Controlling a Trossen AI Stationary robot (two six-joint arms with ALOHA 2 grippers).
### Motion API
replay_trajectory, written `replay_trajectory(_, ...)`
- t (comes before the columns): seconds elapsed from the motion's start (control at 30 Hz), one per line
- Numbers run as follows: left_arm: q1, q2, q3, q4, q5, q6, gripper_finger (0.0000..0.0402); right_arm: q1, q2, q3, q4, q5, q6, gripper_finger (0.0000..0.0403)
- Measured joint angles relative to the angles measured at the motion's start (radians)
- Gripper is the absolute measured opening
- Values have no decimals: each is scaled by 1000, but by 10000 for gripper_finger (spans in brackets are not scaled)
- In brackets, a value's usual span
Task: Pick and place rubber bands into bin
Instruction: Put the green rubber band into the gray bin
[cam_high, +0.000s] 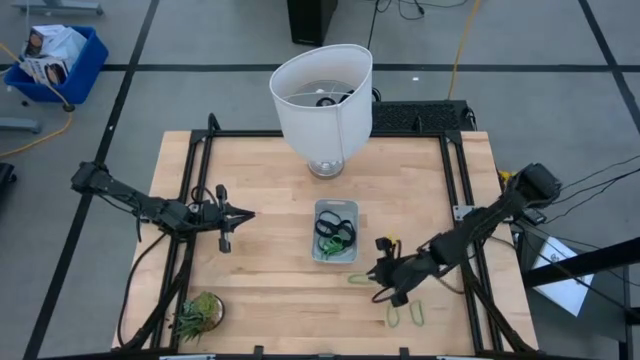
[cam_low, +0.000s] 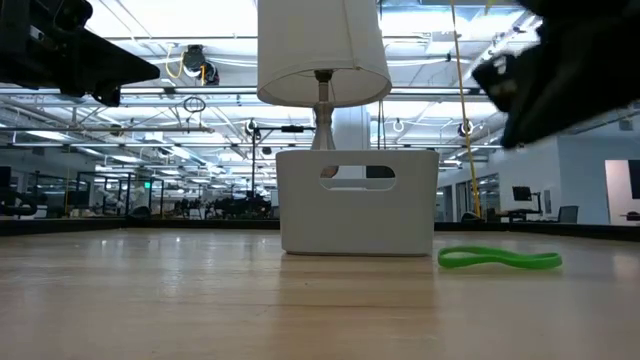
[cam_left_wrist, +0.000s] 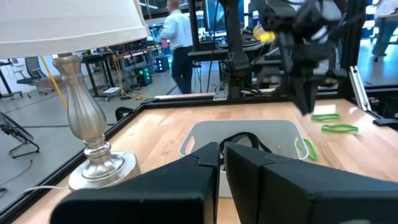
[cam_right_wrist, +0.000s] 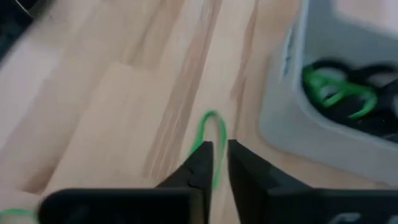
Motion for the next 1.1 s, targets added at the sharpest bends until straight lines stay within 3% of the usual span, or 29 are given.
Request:
replay_trajectory(0.3, 0, 0, 0, 0, 0, -5, 33, -38, 170, 0, 99, -2, 35, 149)
replay_trajectory(0.57, 0, 0, 0, 0, 0, -8, 33, -84, 247, 0, 141, -29, 43, 170)
replay_trajectory(0.9, 0, 0, 0, -1, 0, -8, 33, -94, 308, 4, 212, -94, 43, 138)
replay_trajectory(1.1, 0, 0, 0, -2, 0, -8, 33, -92, 284, 2, 192, -112, 23, 25)
